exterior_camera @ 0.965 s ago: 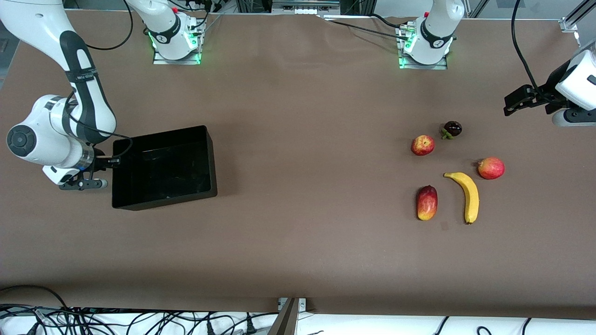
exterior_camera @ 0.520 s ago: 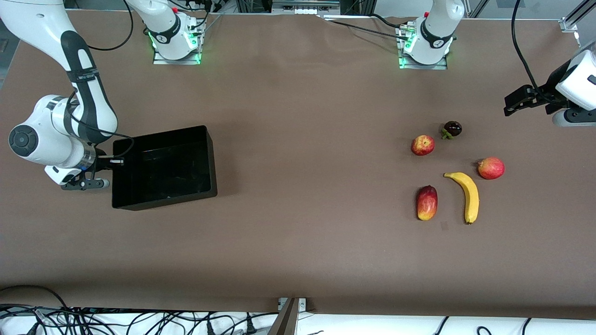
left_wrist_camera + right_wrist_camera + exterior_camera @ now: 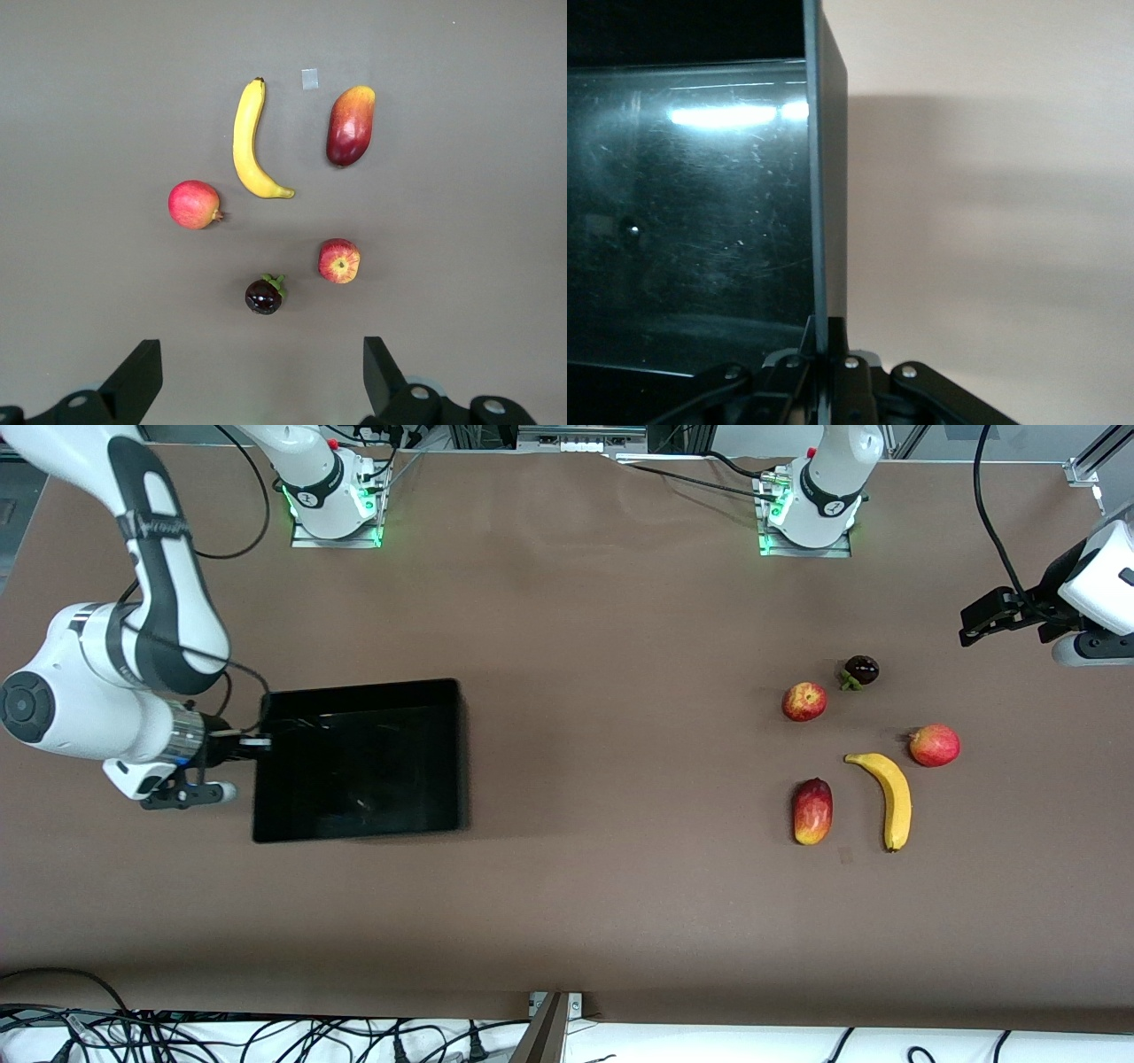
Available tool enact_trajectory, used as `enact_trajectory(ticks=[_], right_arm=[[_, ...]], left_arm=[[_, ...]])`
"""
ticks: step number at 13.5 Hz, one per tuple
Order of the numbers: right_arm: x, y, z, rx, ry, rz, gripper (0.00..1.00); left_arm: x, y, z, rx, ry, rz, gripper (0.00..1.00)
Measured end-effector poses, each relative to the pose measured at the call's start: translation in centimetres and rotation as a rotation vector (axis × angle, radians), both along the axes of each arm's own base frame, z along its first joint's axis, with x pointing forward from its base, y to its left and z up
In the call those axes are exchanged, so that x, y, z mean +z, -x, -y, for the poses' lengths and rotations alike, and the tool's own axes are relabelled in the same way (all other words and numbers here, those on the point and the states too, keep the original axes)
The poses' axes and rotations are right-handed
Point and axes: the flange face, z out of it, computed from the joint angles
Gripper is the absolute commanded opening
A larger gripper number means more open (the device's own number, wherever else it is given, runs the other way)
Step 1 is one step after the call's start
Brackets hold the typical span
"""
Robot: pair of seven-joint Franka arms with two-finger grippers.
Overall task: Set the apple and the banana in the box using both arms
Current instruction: 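Slide the black box with the right gripper toward the fruit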
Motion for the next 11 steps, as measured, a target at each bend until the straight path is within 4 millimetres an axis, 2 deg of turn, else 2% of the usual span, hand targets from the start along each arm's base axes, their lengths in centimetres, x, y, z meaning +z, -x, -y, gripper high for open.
enact_trajectory(ticks=[2, 3, 6, 7, 9, 11], right_arm=[[1.5, 0.7, -8.0, -0.017, 0.001, -0.004, 0.00], [1.5, 1.8, -12.2, -0.024, 0.000, -0.017, 0.00], [-0.6, 6.0, -24.8, -0.058, -0.048, -0.063, 0.00], [-1.7, 7.3, -28.3, -0.079, -0.049, -0.049, 0.00], [-4.1, 9.4, -34.1, -0.121, -0.054, -0.012, 0.00], [-6.6, 11.3, -38.7, -0.146, -0.064, 0.021, 0.00]], left_arm=[[0.0, 0.0, 0.0, 0.001, 0.000, 0.000, 1.00], [0.0, 0.0, -0.1, 0.001, 0.000, 0.000, 1.00], [0.0, 0.0, -0.1, 0.002, 0.000, 0.000, 1.00], [-0.1, 0.0, -0.1, 0.002, 0.000, -0.001, 1.00], [-0.3, -0.1, -0.3, 0.005, 0.000, -0.004, 1.00], [-0.7, -0.4, -0.6, 0.011, -0.001, -0.013, 1.00]])
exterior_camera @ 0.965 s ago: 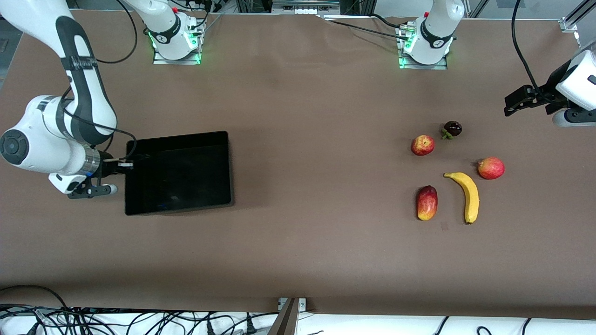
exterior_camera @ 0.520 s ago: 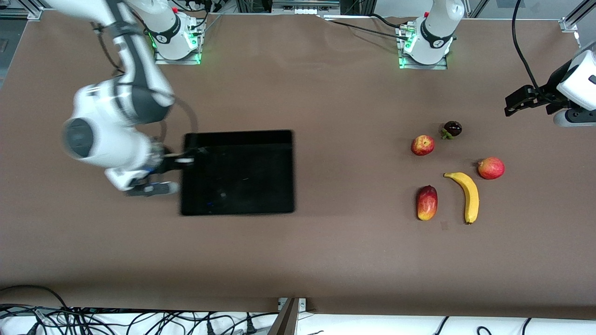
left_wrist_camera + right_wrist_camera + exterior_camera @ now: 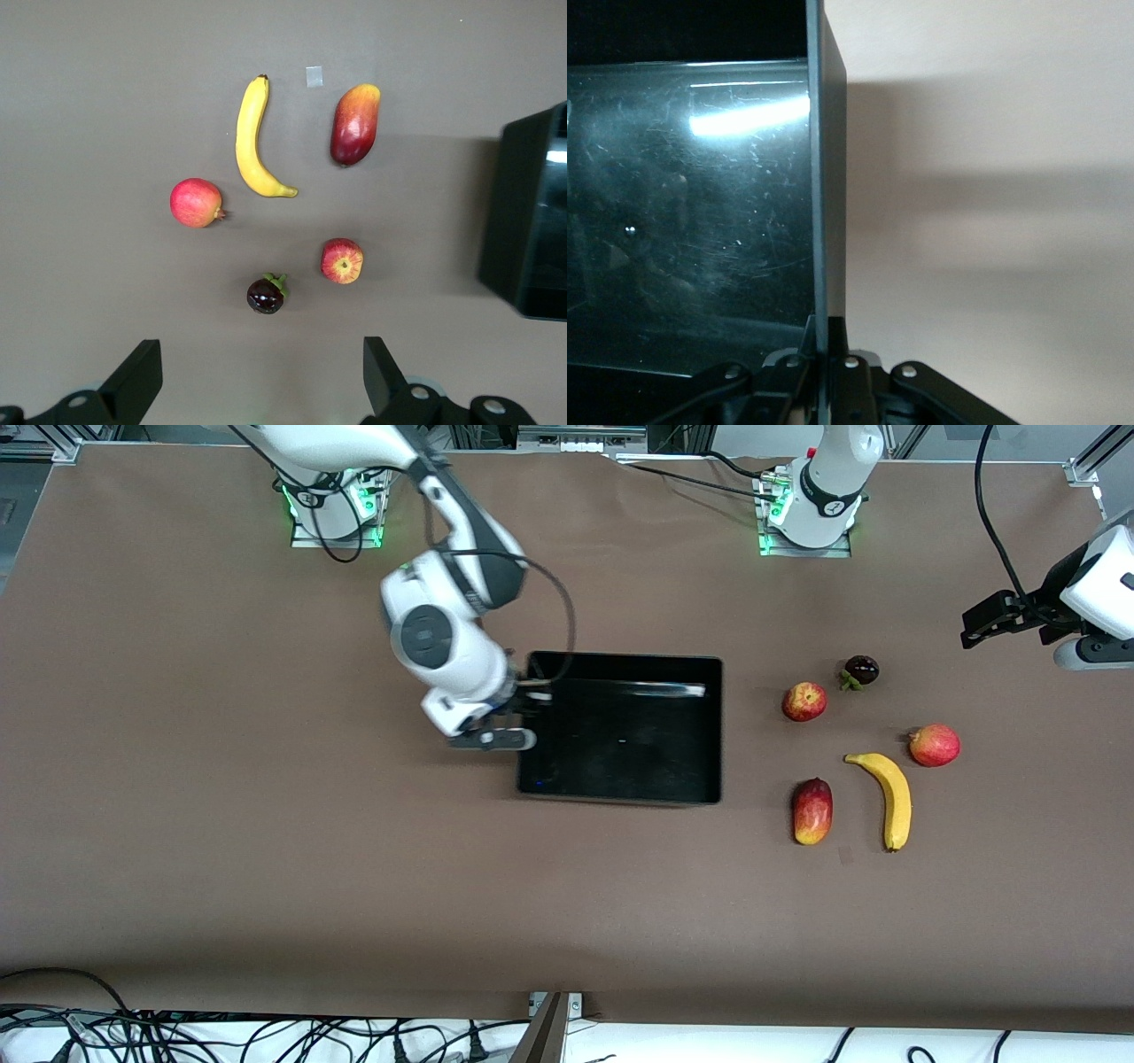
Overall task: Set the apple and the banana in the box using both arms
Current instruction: 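Slide the black box with the right gripper toward the fruit, then release the box with the right gripper while the left gripper reaches the apple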
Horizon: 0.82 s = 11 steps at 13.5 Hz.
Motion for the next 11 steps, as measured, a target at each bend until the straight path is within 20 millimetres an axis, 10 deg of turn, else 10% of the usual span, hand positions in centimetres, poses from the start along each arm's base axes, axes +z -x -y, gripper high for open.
enact_trajectory(ticks=[4, 8, 9, 10, 11], right_arm=[[-3.5, 2.7, -5.8, -0.011, 0.007, 0.058, 0.00], [-5.4, 4.0, -7.7, -0.003, 0.013, 0.086, 0.00], [-5.5, 4.0, -7.9, -0.010, 0.010, 0.100, 0.63], [-5.5, 4.0, -8.0, -0.012, 0.010, 0.107, 1.00], [-5.5, 3.9, -8.1, -0.015, 0.005, 0.117, 1.00]], left_arm=[[-2.7, -1.0, -0.6, 0.012, -0.003, -0.051, 1.00], [-11.3, -3.0, -0.4, 0.014, -0.008, -0.228, 1.00], [-14.3, -3.4, -0.2, 0.018, 0.006, -0.281, 1.00], [-17.2, -3.8, 0.1, 0.030, 0.038, -0.332, 1.00], [-20.0, -4.1, 0.2, 0.051, 0.081, -0.375, 1.00]])
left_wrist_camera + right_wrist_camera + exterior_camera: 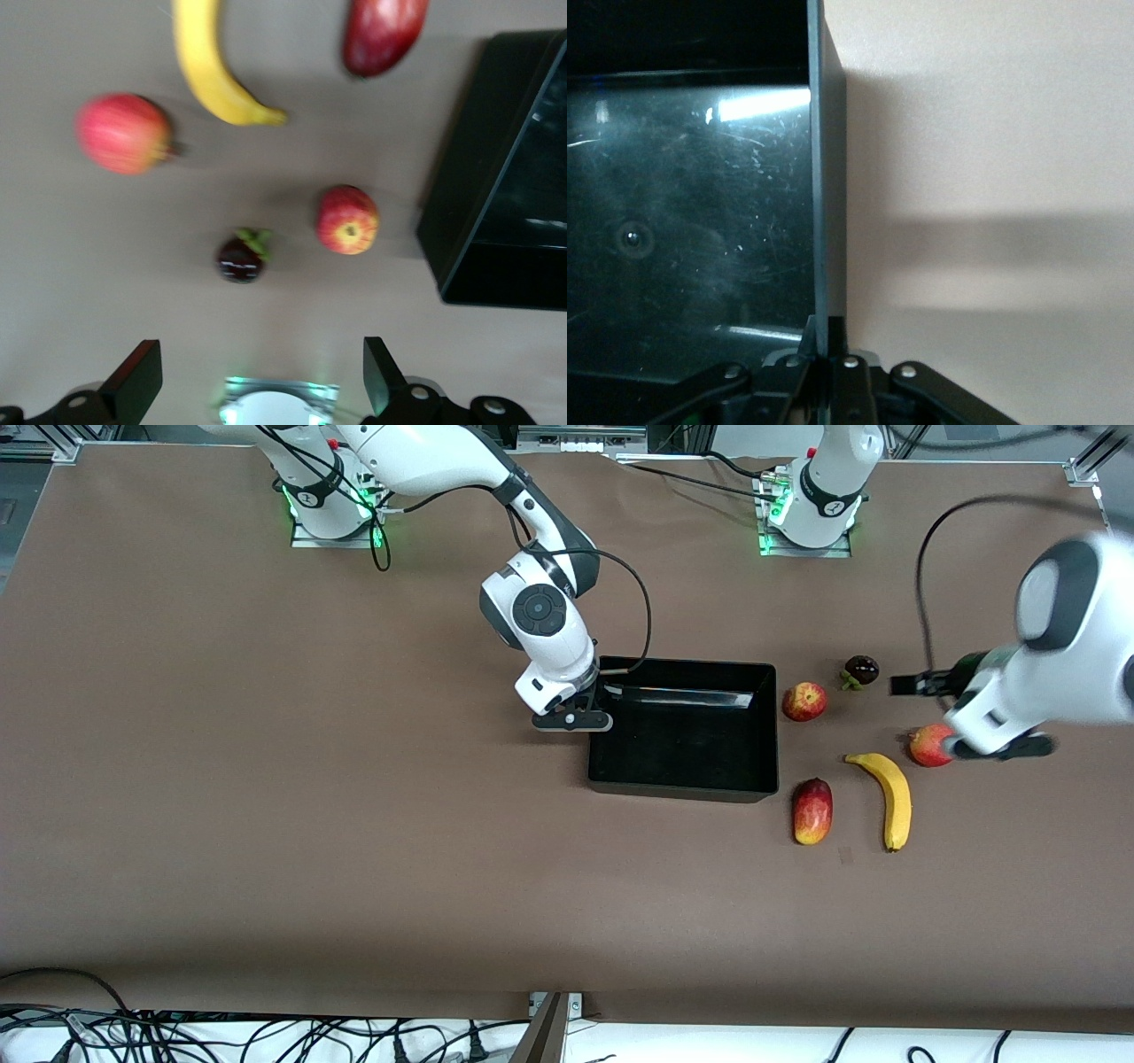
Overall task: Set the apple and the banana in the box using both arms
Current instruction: 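Release the box with the right gripper while the left gripper reaches the apple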
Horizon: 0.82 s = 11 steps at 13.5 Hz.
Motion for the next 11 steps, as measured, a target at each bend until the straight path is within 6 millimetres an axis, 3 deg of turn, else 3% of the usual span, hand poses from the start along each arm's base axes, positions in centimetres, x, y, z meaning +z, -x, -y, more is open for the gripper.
enact_trajectory(ticks=[3, 5, 6, 9, 11], right_arm=[[1.1, -1.6, 0.6, -0.018, -0.011, 0.047, 1.00], [5.0, -4.2, 2.3, -0.048, -0.005, 0.083, 1.00], [8.0, -5.7, 4.1, -0.068, 0.012, 0.091, 1.00], [17.9, -9.6, 13.3, -0.048, 0.101, 0.083, 1.00], [22.9, -11.2, 19.5, -0.022, 0.127, 0.085, 1.00]], left_arm=[[-6.4, 0.6, -2.0, 0.095, 0.062, -0.041, 1.00], [-10.3, 2.2, -2.8, 0.132, 0.054, -0.007, 1.00], [-12.0, 3.1, -2.7, 0.155, 0.042, 0.012, 1.00], [-14.2, 4.9, 1.1, 0.225, -0.005, 0.030, 1.00], [-15.0, 5.4, 3.4, 0.236, -0.020, 0.071, 1.00]])
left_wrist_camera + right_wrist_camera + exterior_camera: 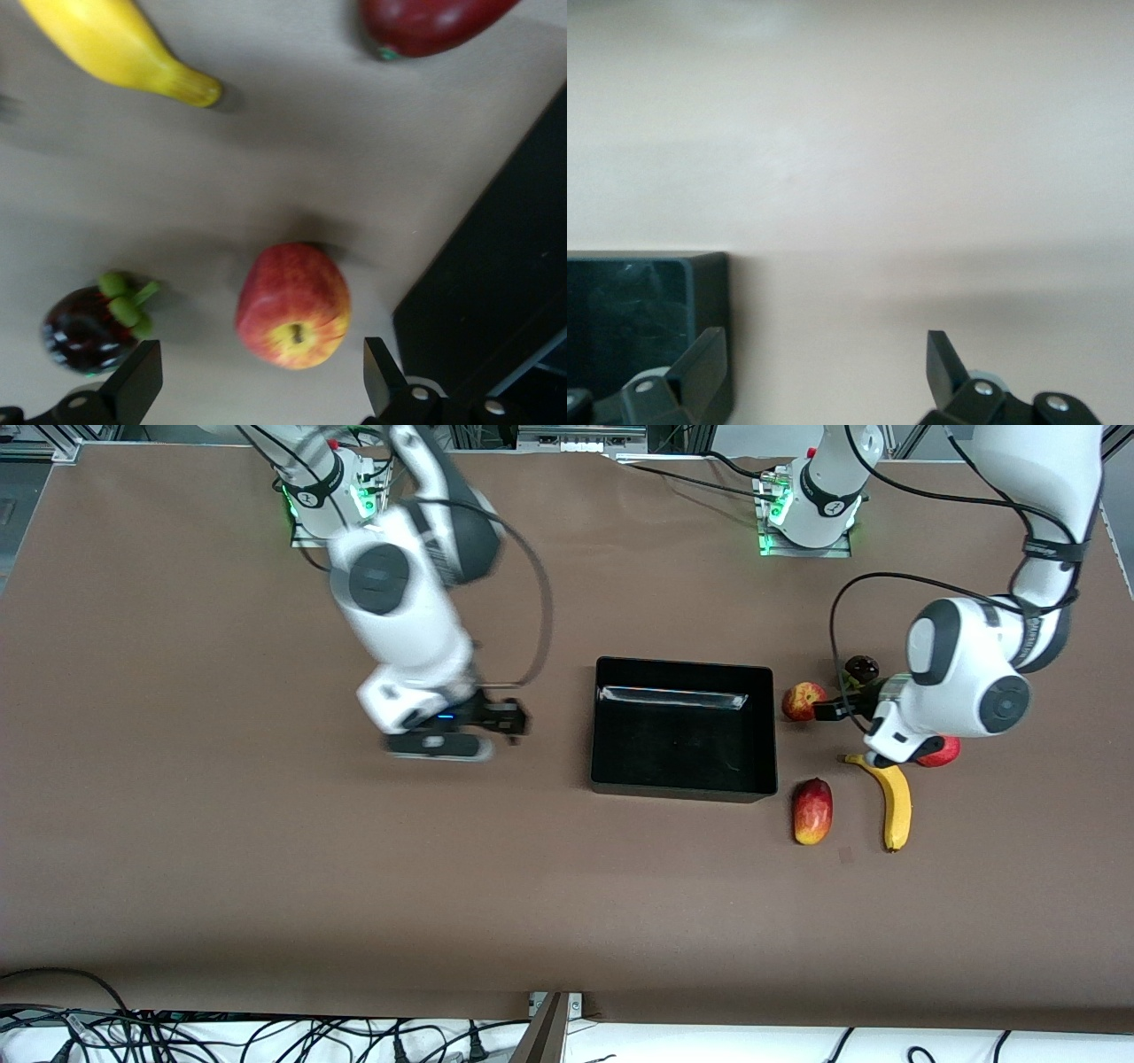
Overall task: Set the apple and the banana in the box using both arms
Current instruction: 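Release the box with the right gripper while the left gripper reaches the apple, then grasp the red apple with the left gripper while the right gripper withdraws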
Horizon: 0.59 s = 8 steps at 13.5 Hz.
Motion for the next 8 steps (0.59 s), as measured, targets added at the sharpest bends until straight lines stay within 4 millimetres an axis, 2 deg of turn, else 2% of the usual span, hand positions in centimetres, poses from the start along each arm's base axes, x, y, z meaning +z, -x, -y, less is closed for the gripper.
enact_trajectory(ticks=[3, 4, 5, 6, 8], right_arm=[[5.0, -0.1, 8.3, 0.006, 0.038, -0.078, 1.00], [6.3, 0.2, 11.0, 0.021, 0.044, -0.109, 1.00], [7.6, 0.5, 13.6, 0.030, 0.044, -0.135, 1.00], [8.8, 0.8, 16.1, 0.032, 0.036, -0.146, 1.00], [10.6, 1.7, 20.8, 0.019, 0.009, -0.149, 1.00]], left_arm=[[-3.0, 2.2, 1.2, -0.006, -0.019, 0.039, 1.00], [-3.6, 2.7, 1.4, -0.009, -0.021, 0.035, 0.90], [-3.9, 3.1, 1.6, -0.013, -0.022, 0.030, 0.56], [-4.2, 3.4, 1.9, -0.019, -0.022, 0.029, 0.40], [-4.2, 3.5, 2.4, -0.045, -0.031, 0.033, 0.29]])
